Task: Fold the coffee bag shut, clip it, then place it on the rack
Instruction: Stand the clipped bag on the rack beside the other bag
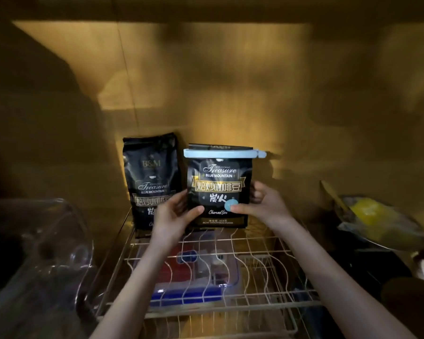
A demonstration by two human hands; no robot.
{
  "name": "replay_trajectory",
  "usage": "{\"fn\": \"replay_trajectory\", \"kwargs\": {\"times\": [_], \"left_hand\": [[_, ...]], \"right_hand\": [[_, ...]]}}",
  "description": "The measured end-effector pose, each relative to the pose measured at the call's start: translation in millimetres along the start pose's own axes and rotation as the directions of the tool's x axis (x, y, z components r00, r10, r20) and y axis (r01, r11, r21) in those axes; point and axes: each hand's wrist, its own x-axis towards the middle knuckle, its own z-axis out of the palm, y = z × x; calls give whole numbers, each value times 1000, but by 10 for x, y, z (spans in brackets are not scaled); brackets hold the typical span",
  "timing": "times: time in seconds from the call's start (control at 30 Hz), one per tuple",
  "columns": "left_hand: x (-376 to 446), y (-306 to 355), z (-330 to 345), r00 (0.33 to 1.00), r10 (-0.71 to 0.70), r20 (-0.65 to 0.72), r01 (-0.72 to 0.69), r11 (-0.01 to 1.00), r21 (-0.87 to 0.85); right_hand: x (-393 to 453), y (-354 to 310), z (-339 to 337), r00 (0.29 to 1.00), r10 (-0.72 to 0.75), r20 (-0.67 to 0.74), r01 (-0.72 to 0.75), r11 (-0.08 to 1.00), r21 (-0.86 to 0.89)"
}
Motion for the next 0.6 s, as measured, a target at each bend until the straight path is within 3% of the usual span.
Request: {"fn": "replay_trajectory", "kwargs": {"times": [0.43, 0.6], "left_hand": [[65, -419, 298, 977, 126, -171, -52, 922, 383], [31, -438, 386, 944, 303, -130, -217, 869, 445]], "right_hand": [[286, 544, 105, 999, 28, 36, -28, 999, -15], [310, 564, 124, 998, 29, 58, -29, 1000, -1]]}}
